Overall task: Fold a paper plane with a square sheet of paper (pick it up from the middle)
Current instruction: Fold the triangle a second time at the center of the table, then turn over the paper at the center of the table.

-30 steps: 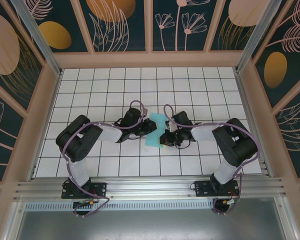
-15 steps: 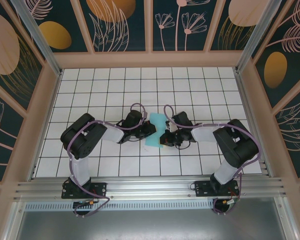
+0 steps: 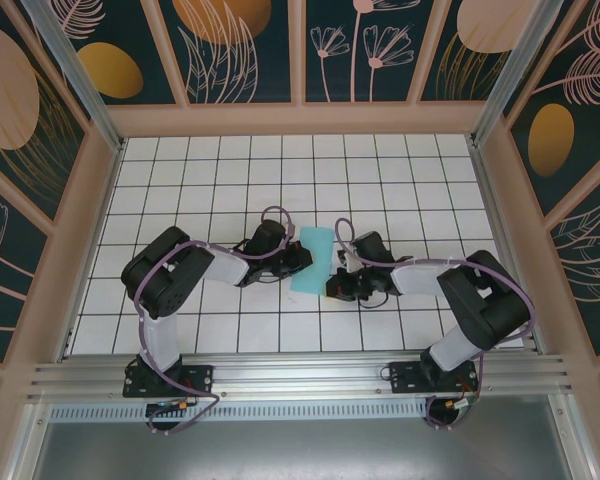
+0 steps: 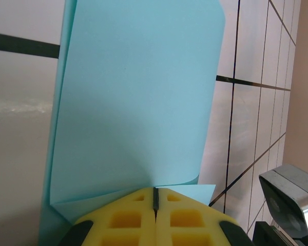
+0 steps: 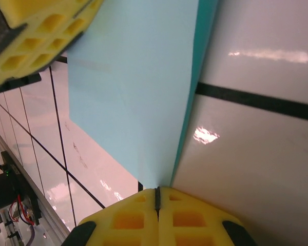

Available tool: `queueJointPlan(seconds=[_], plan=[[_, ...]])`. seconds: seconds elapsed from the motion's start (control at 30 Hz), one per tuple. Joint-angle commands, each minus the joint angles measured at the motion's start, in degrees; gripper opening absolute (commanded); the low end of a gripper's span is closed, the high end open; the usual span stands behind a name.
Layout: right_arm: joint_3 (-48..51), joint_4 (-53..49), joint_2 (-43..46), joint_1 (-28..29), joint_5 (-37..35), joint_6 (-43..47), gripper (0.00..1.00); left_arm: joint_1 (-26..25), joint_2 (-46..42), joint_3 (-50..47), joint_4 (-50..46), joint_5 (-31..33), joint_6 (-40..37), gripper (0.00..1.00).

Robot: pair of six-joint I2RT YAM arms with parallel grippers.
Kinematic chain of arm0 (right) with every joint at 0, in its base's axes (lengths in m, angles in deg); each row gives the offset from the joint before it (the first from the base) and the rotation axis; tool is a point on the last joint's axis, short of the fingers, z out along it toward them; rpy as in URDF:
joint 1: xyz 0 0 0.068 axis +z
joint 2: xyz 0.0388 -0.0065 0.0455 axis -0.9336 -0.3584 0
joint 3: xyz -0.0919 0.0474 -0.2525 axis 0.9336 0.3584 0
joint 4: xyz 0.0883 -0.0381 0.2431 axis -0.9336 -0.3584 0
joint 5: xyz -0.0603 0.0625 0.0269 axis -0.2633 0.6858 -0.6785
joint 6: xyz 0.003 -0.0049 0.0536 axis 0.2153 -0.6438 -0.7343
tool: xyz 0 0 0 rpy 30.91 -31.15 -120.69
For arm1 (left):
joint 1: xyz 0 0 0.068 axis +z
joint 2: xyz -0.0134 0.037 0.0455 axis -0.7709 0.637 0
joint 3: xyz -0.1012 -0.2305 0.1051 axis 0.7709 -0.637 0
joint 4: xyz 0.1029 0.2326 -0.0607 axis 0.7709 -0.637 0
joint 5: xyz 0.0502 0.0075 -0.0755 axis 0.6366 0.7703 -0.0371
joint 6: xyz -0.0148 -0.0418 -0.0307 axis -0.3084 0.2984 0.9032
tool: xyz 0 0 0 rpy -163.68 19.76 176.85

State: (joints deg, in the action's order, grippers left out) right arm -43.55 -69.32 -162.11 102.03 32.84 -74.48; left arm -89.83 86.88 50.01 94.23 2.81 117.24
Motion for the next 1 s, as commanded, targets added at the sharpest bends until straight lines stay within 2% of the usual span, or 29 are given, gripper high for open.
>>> queueJointPlan(seconds=[0.0, 0.13, 0.27, 0.33, 0.37, 0.6, 0.97], plan=[[0.3, -6.5, 2.5, 0.0, -1.8, -0.2, 0.01, 0.1, 1.0, -0.4, -5.0, 2.7, -0.9, 0.08], [-3.2, -5.8, 4.4, -1.1, -6.5, -2.2, 0.07, 0.0, -1.9, 0.2, -3.4, 1.2, -1.2, 0.11], [-4.5, -3.6, 3.7, -1.3, -8.7, -3.9, 0.15, 0.0, -4.4, 2.2, -5.8, 1.7, -2.3, 0.12], [-4.4, -1.4, 3.7, -3.4, -9.2, -5.1, 0.25, 0.1, -5.1, 3.0, -6.5, 1.6, -2.8, 0.13], [-4.3, -0.3, 3.3, -3.6, -8.4, -5.2, 0.27, 0.1, -5.4, 3.2, -6.6, 1.7, -2.7, 0.14], [-5.6, 2.6, -0.6, -4.1, -6.2, -5.9, 0.31, 0.1, -4.8, 3.8, -8.9, 2.6, -3.3, 0.13], [-7.7, 4.7, -4.6, -4.3, -5.4, -6.8, 0.32, 0.1, -2.2, 4.6, -11.4, 3.6, -4.1, 0.10]])
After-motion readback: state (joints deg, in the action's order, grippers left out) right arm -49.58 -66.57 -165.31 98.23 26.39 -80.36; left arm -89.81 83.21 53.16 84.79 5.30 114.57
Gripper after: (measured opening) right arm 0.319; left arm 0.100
